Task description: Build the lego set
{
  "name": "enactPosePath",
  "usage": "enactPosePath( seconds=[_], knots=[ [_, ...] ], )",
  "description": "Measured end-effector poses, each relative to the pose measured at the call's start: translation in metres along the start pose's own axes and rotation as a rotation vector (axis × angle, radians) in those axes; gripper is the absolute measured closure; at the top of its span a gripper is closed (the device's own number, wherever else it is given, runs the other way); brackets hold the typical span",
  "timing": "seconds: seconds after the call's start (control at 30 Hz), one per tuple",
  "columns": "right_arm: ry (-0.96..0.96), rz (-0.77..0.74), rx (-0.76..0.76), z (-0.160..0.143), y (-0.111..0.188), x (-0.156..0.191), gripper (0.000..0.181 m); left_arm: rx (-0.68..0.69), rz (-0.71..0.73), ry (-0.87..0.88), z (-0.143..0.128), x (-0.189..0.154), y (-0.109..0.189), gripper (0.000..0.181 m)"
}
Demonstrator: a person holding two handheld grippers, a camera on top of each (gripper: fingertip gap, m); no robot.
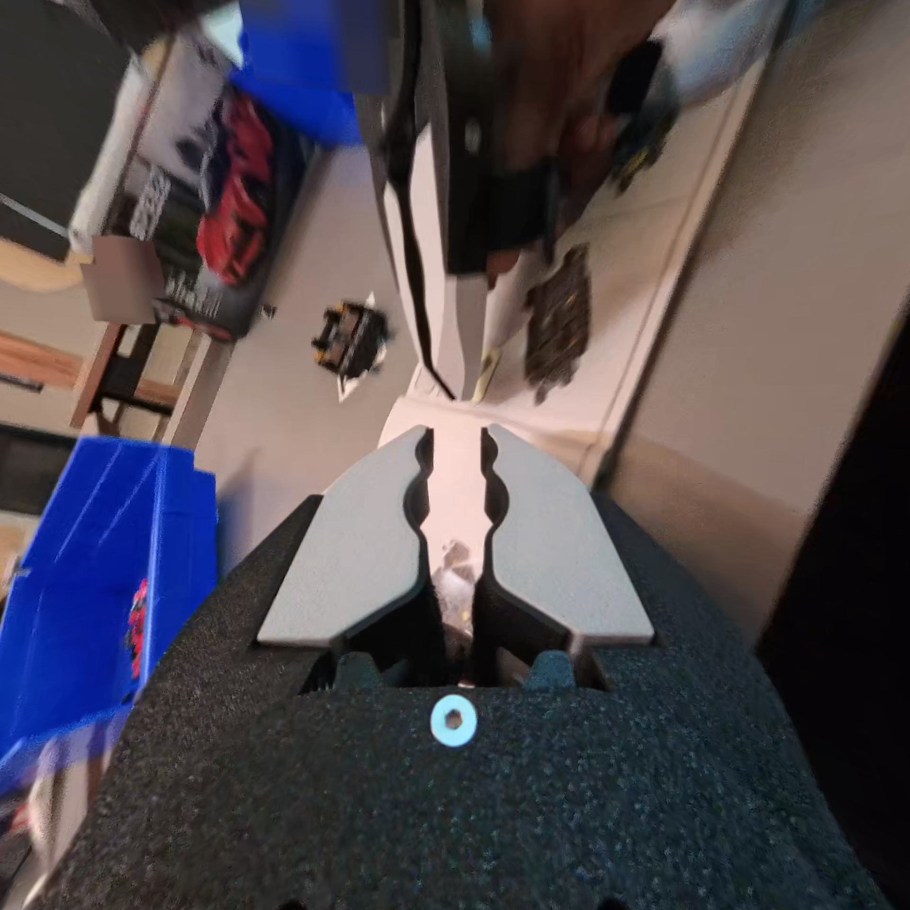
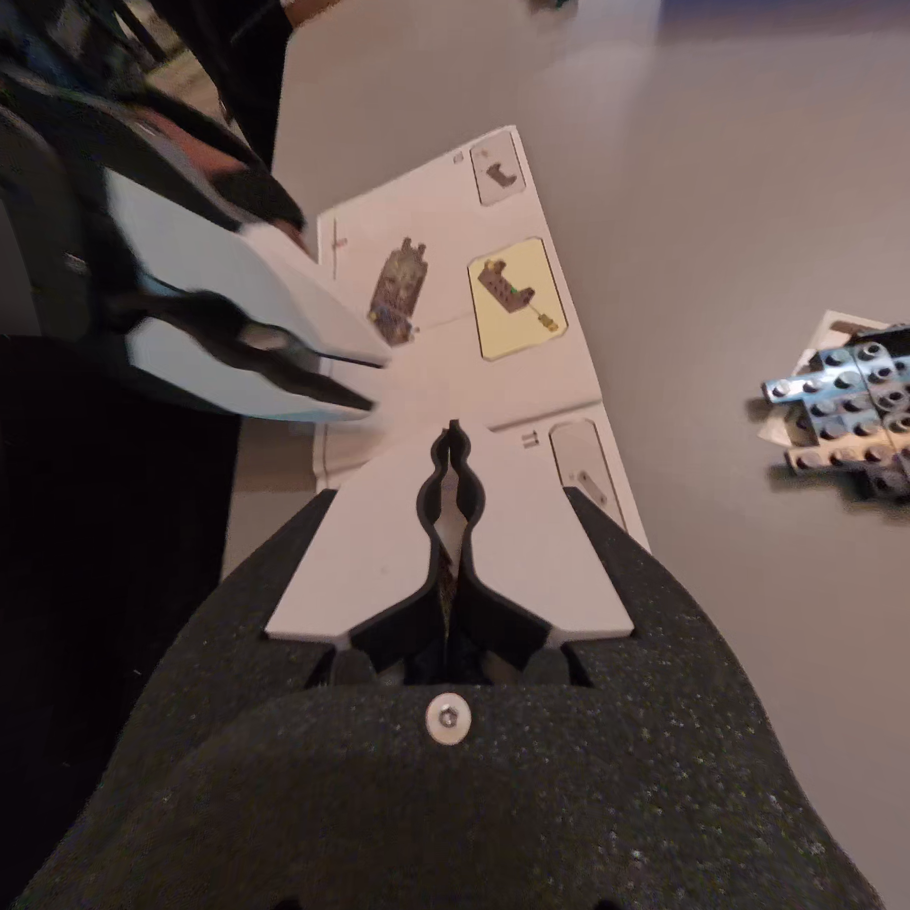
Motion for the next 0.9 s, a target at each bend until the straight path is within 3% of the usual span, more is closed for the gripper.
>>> enactPosePath(
  seconds=[0.1,0.3,0.63,0.7,0.83,0.9],
  knots=[
    [0.061,-0.016,0.06,-0.018,0.009,-0.004,0.181,-0.105,-0.094,0.027,0.026,-0.018,0.001,0.161],
    [0.006,-0.002,0.076,-0.044,0.045,-0.025,0.177,-0.1,-0.055,-0.046,0.031,-0.025,0.0,0.162],
    [-0.032,0.011,0.064,-0.073,0.088,-0.04,0.17,-0.054,-0.164,0.154,0.0,-0.018,-0.006,0.163],
    [0.005,0.021,0.055,-0.072,0.088,-0.036,0.162,-0.086,-0.2,0.228,-0.004,-0.016,-0.006,0.163],
    [0.091,-0.089,-0.009,-0.047,0.082,-0.041,0.109,-0.155,-0.266,0.364,-0.006,-0.012,-0.006,0.162],
    [0.124,-0.134,-0.057,-0.024,0.079,-0.045,0.093,-0.167,-0.264,0.383,-0.007,-0.009,-0.005,0.161]
  ],
)
Point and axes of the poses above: each gripper's, where its closed fingertips meet, y back along the fingers, z out of its top, x = y × z across the jaws, the point moved 2 cm from there along y, back along the fingers, and after that the axes turned 14 degrees about -z, right-handed, at the moved point
